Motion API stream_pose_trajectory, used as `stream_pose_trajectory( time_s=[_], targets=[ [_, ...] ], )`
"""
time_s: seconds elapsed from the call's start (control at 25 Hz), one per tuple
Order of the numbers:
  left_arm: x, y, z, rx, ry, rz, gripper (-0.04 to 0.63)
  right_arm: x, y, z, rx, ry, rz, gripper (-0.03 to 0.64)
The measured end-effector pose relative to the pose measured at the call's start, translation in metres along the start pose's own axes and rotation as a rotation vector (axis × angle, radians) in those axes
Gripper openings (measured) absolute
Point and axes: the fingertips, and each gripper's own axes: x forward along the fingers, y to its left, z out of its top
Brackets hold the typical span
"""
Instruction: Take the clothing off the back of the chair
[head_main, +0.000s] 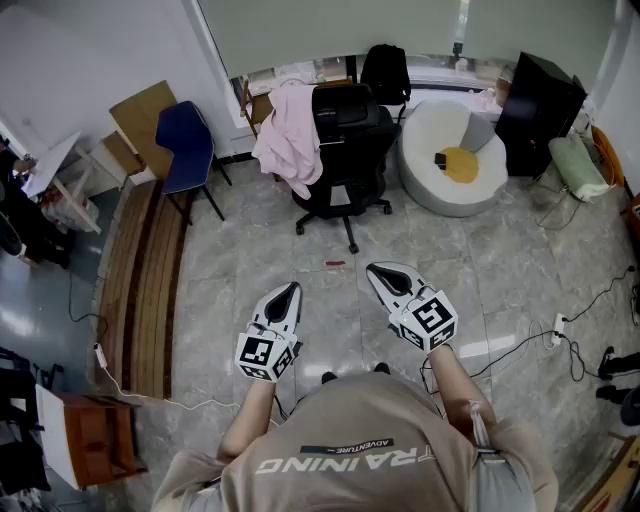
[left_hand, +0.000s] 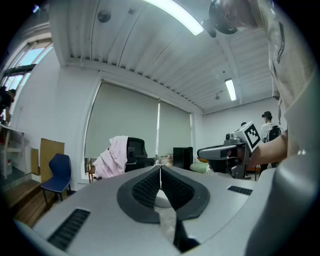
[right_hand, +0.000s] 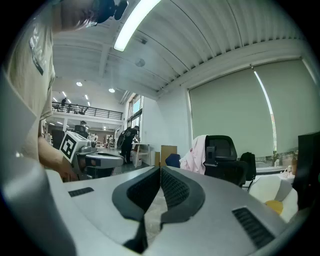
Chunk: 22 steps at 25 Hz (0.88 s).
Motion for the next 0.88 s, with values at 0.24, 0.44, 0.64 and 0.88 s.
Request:
stream_pose_trajectory(
  time_s=[0.24,0.44,0.64,0.88],
  targets=[
    [0.003,-0.001,0.009,0.005,-0.018,-0.010,0.015,-0.001,-0.003,0.003,0.005,-0.004,-0.012,0.032],
    [-0.004,0.002,0.004,0.000,-0.013,-0.016,0.015,0.003,0.004,-0.002,0.010,0.009,-0.013,0.032],
    [-0.013,0.014,-0.003,-0.020,-0.006,-0.015,0.015,0.008,0.019,-0.008,0.023,0.012,-0.002,0.032],
    [-0.022,0.036,-0.011,-0.046,0.000,-0.029,0.015,0.021,0.029,-0.007,0.023,0.000,-0.028,0.034]
  ],
)
